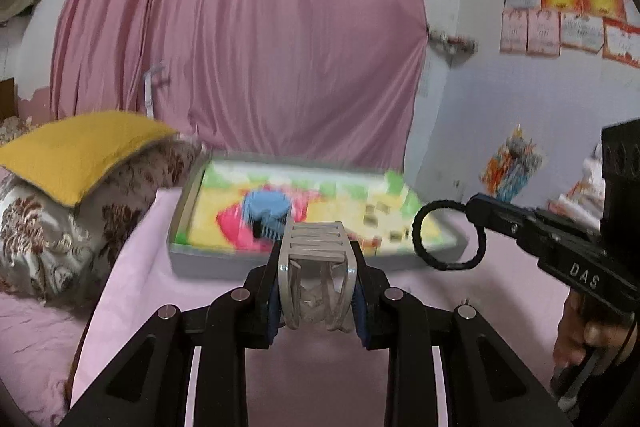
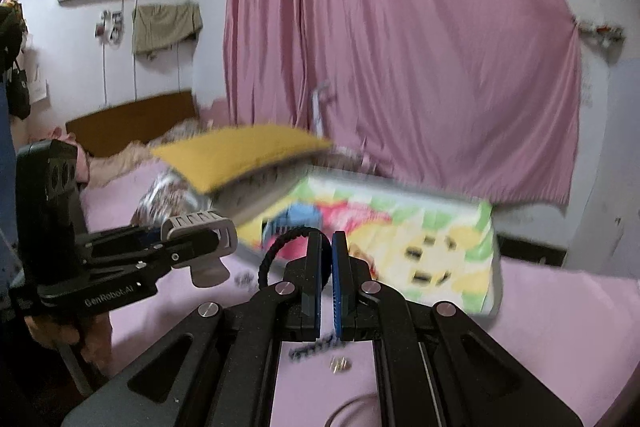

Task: Organize jewelry
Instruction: 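Carry the hair tie with the right tool while the left tool carries the stand over the tray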

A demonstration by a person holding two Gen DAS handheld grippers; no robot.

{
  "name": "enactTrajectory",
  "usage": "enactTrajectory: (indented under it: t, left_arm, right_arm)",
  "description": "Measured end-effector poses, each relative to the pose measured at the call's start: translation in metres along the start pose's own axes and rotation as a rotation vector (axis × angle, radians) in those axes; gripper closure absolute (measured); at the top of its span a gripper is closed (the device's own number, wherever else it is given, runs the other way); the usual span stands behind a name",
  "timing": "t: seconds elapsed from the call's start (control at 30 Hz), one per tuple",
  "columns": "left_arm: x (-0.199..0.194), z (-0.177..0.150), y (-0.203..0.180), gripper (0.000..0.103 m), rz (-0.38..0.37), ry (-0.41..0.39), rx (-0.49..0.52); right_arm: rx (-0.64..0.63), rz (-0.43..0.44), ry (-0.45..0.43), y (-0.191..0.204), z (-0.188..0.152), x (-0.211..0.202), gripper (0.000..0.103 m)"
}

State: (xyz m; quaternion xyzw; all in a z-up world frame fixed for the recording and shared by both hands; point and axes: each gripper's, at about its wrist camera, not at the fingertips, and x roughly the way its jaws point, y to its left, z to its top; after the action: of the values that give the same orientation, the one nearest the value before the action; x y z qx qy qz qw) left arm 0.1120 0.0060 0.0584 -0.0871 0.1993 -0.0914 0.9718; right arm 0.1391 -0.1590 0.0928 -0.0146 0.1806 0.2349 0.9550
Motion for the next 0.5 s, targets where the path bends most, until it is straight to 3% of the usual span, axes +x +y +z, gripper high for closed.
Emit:
enactTrajectory:
  t: [0.17,0.3,0.4,0.5]
  left_arm:
    - [0.004,0.019,-0.013,0.077,0.020,-0.176,0.025]
    - [0.013,0.031,-0.019,0.076,0.017,-0.251,0.039]
    - [0.025,0.040,-0.024,0.076,0.024,-0.275,0.052]
    - [0.043,0.045,-0.027,0.076,0.027,-0.249,0.056]
  right_arm:
    - [-0.063,-0.099,-0.198,0.004,0.011,-0.007,0.099]
    - [-0.054,-0.137,-0.290,-0.004,0.019,-0.006,0.099]
    - [-0.041,-0.158,-0.292,-0.013,0.023,0.002,0.099]
    - [-0.021,-0.171,-0.271,-0.020,0.026,0.011,0.099]
